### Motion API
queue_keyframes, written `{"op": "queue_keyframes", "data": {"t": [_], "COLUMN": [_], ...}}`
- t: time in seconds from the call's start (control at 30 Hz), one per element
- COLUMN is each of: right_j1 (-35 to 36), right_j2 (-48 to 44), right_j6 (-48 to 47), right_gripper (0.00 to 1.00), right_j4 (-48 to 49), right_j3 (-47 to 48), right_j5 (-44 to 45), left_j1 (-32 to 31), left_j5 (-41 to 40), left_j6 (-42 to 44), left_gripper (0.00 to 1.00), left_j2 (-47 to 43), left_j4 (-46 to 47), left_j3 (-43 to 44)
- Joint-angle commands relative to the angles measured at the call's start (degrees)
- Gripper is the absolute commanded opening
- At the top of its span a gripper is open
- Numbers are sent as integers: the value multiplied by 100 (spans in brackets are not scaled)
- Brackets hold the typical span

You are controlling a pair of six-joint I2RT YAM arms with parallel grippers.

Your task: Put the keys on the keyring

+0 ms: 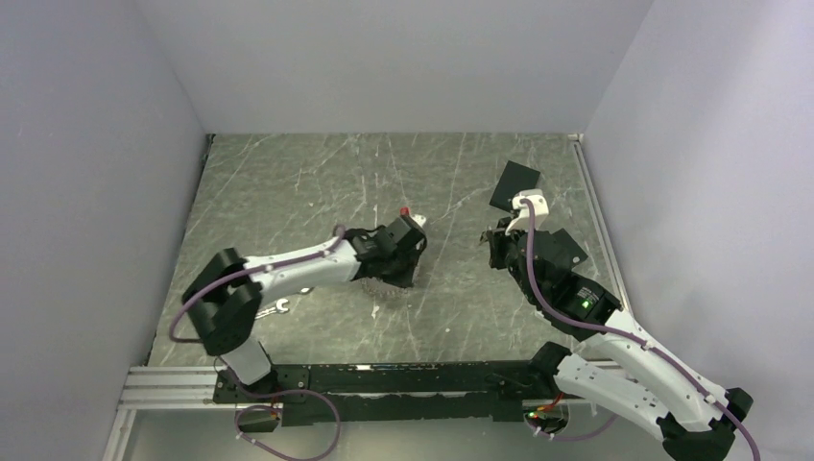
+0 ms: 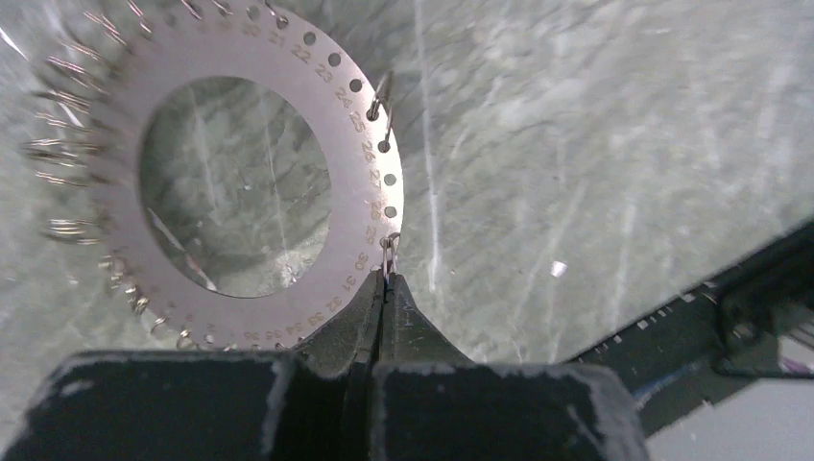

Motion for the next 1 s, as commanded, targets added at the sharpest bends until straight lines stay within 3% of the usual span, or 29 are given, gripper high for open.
{"op": "queue_keyframes", "data": {"t": [0.0, 0.1, 0.23, 0.57, 0.8, 0.97], "right_j1": [-17, -17, -29, -118, -895, -1260], "right_j2": [-94, -152, -130, 382, 453, 783], "right_j6": [-9, -74, -204, 85, 743, 925], "right_gripper": [0, 0, 0, 0, 0, 0], "right_j4": [174, 261, 259, -201, 552, 505], "right_j3": [216, 253, 434, 765, 240, 389], "right_j5": [-281, -717, -1988, -4280, -5903, -6234], "left_j1": [140, 144, 148, 303, 520, 768], "left_j5": [793, 1121, 1263, 1467, 2037, 2706], "left_j6": [1143, 1552, 1983, 2648, 2781, 2781], "left_gripper": [0, 0, 0, 0, 0, 0], "left_j2": [-835, -1086, -1386, -1681, -1947, -2268], "left_j4": [35, -188, -443, -305, -4, 390], "left_j3": [82, 215, 400, 526, 541, 349]}}
